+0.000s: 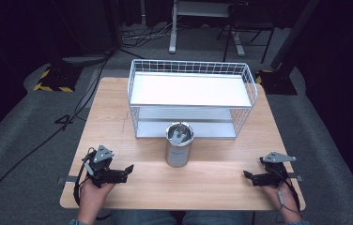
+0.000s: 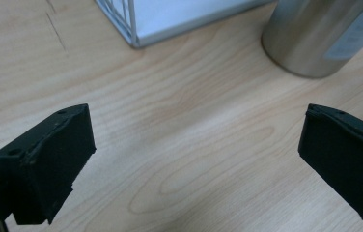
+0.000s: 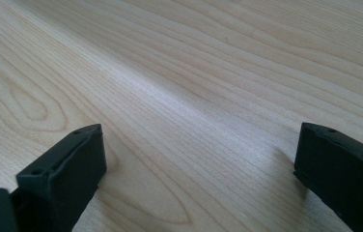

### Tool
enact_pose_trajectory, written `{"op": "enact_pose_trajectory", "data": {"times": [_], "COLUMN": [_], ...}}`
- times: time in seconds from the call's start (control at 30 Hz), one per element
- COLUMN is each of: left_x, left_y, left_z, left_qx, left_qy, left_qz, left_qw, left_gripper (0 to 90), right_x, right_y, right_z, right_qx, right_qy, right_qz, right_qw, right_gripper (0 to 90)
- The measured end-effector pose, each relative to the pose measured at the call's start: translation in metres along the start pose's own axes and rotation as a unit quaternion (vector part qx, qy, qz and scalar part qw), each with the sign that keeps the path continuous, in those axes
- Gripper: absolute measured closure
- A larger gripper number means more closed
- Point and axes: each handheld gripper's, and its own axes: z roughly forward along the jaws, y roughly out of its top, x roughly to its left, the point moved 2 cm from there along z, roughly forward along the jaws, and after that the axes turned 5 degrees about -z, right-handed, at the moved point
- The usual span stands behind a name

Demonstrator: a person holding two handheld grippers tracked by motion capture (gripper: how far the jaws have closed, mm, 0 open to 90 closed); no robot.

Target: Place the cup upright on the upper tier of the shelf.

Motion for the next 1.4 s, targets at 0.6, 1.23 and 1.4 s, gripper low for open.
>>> {"op": "enact_pose_trajectory", "data": {"times": [0.6,1.23,1.4], "left_x": [-0.015,-0.037,-0.048], "left_y": [0.016,0.043,0.054], "left_z": [-0.032,-0.023,-0.012], "left_qx": [-0.115,-0.122,-0.121], "left_qy": [-0.041,-0.078,-0.097], "left_qz": [0.001,0.031,0.046], "left_qw": [0.9925,0.9889,0.9869], "left_gripper": [0.0,0.1,0.1], "right_x": [0.000,0.000,0.000], "right_y": [0.000,0.000,0.000], "right_z": [0.000,0.000,0.000], "right_qx": [-0.001,-0.002,-0.002], "right_qy": [-0.001,-0.002,-0.001], "right_qz": [0.001,0.003,0.003], "right_qw": [1.0000,1.0000,1.0000], "right_gripper": [5.1,5.7,5.7]}}
